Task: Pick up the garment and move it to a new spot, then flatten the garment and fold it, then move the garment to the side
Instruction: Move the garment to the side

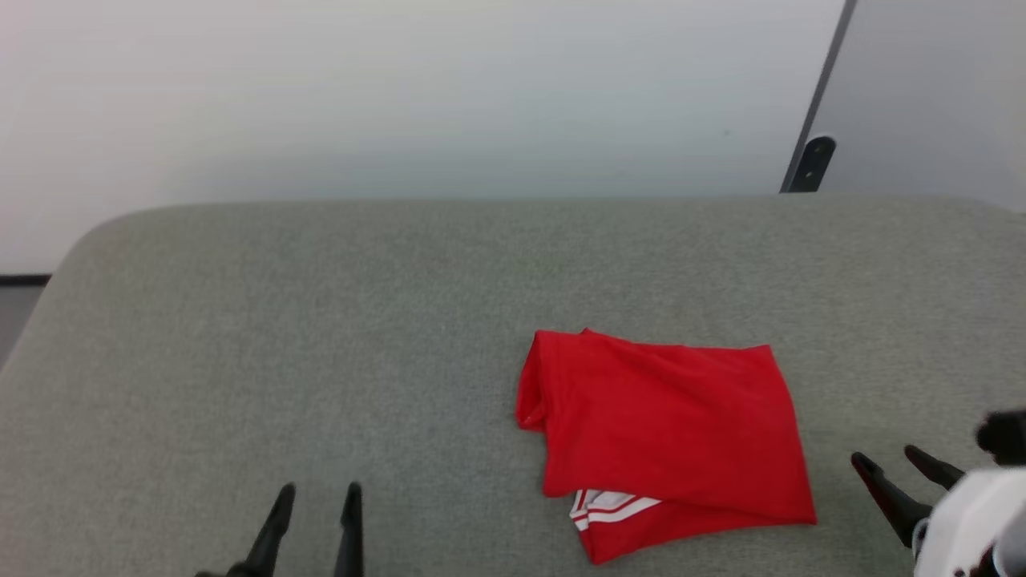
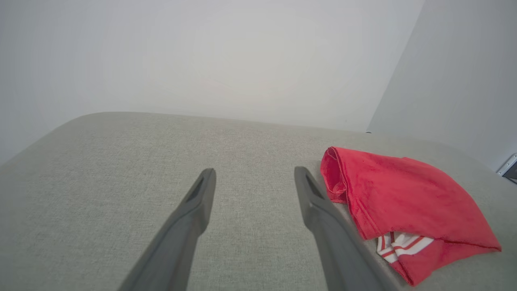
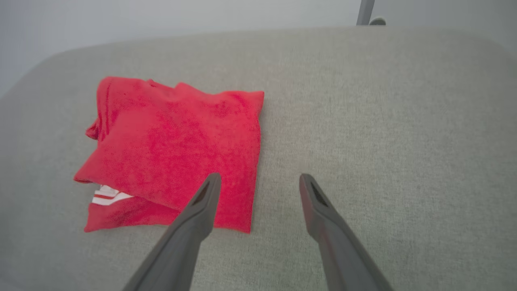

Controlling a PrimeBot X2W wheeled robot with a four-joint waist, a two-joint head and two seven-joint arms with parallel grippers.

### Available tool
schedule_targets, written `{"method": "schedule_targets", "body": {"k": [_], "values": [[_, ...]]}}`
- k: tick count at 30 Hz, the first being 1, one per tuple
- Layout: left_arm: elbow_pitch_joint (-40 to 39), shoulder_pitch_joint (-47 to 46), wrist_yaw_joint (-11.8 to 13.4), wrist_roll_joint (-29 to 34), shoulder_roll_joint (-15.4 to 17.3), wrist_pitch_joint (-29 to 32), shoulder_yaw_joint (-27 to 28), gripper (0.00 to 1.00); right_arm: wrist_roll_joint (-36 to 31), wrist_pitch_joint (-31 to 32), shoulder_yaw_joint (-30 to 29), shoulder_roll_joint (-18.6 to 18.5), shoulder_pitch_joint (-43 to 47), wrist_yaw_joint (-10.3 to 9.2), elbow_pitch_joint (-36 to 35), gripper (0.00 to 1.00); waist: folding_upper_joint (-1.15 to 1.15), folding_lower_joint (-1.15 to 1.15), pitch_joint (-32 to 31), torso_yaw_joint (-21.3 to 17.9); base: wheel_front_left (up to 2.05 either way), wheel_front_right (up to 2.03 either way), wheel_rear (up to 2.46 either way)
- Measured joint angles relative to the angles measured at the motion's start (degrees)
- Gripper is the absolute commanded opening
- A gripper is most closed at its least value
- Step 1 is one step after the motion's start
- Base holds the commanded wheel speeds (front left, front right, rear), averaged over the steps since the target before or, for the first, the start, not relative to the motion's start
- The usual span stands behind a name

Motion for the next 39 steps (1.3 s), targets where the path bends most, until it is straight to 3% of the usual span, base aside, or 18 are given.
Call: {"method": "schedule_targets", "body": {"k": [11,22,23,24,26,34,39], "values": [[4.9,-10.0,-2.2,0.4,-2.0,-2.0,-3.5,1.0,4.0,15.3,8.4,-4.9,-17.2,-0.02,13.2,1.0,0.0,0.0,6.0,4.8,0.0,0.0,0.0],[10.0,-15.1,-3.6,0.1,-3.9,-4.7,-4.5,1.0,5.9,18.1,13.1,-8.1,-22.8,-0.02,20.2,1.0,0.0,0.0,12.1,10.0,0.0,0.0,0.0],[10.3,-15.4,-3.6,0.1,-4.0,-4.8,-4.6,1.0,6.1,18.1,13.4,-8.2,-23.1,-0.02,20.4,0.95,0.0,0.0,12.6,10.4,0.0,0.0,0.0],[10.5,-15.7,-3.7,0.1,-4.1,-4.9,-4.6,1.0,6.3,18.1,13.7,-8.5,-23.2,-0.02,20.3,0.49,0.0,0.0,12.9,10.7,0.0,0.0,0.0],[11.2,-16.1,-3.8,0.1,-4.3,-5.1,-4.5,1.0,6.8,17.8,14.3,-9.2,-23.5,-0.02,20.3,0.0,0.0,0.0,13.6,11.3,0.0,0.0,0.0],[12.9,-16.7,-4.7,0.0,-4.7,-5.4,-4.3,1.0,9.3,13.4,14.5,-8.5,-24.1,-0.02,21.5,0.0,0.0,0.0,13.5,10.9,0.0,0.0,0.0],[12.8,-17.6,-5.4,0.1,-4.7,-5.4,-4.1,1.0,11.3,9.5,11.3,-7.5,-23.7,0.01,22.0,0.0,0.0,0.0,12.9,9.0,0.0,0.0,0.0]]}}
